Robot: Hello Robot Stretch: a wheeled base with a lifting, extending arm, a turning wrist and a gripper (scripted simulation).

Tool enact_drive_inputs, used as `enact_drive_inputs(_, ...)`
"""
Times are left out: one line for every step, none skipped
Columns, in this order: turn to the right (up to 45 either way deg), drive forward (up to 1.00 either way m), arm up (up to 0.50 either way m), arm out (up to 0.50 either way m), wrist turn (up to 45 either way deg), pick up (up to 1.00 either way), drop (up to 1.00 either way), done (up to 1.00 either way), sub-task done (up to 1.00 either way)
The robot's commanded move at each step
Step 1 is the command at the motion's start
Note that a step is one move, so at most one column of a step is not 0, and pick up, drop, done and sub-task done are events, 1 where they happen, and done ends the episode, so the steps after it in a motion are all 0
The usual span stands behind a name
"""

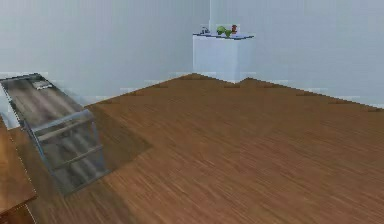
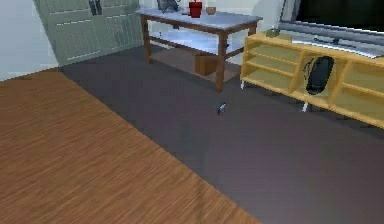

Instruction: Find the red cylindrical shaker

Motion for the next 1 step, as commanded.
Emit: enact_drive_inputs(18.0, 0.0, 0.0, 0.0, 0.0, 0.0, 0.0, 0.0, 0.0)
